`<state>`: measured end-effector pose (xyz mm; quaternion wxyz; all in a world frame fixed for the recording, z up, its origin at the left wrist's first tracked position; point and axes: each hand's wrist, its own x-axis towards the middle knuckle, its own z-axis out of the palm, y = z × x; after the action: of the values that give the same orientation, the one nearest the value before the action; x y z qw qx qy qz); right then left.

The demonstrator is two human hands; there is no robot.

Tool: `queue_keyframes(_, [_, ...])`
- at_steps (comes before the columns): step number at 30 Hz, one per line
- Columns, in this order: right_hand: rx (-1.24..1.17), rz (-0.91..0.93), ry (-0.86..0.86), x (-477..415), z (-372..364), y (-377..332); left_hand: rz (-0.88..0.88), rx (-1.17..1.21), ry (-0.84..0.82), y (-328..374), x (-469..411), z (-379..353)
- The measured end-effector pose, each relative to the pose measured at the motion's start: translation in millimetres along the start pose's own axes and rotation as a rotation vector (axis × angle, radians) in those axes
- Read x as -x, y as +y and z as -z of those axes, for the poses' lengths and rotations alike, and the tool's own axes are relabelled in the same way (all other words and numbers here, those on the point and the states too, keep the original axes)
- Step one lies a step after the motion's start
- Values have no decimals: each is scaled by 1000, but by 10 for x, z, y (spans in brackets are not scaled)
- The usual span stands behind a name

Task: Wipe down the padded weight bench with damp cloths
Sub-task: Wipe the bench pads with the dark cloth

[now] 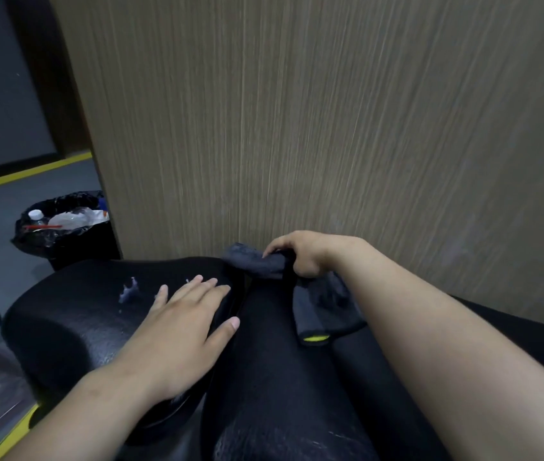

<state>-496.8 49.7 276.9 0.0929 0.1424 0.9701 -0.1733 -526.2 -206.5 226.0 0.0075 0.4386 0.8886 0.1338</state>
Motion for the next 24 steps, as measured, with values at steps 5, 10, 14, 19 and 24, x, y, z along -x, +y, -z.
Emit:
queue_keyframes(5, [42,31,224,-98,-345,150,-16,-8,-21,101,-15,-17])
queue_keyframes(10, [41,22,290,-161,-454,294,-53,-14,-56,234,-37,-87])
queue_keyframes(14, [23,23,341,-148,-470,433,-82,-24,-80,415,-87,-135])
queue_keyframes(19, [-3,-38,381,6,-418,735,-131,-28,-123,628,-130,-185])
queue_keyframes(24, [-7,-74,403,320,-401,1104,-128,-9,-186,842,-183,-275])
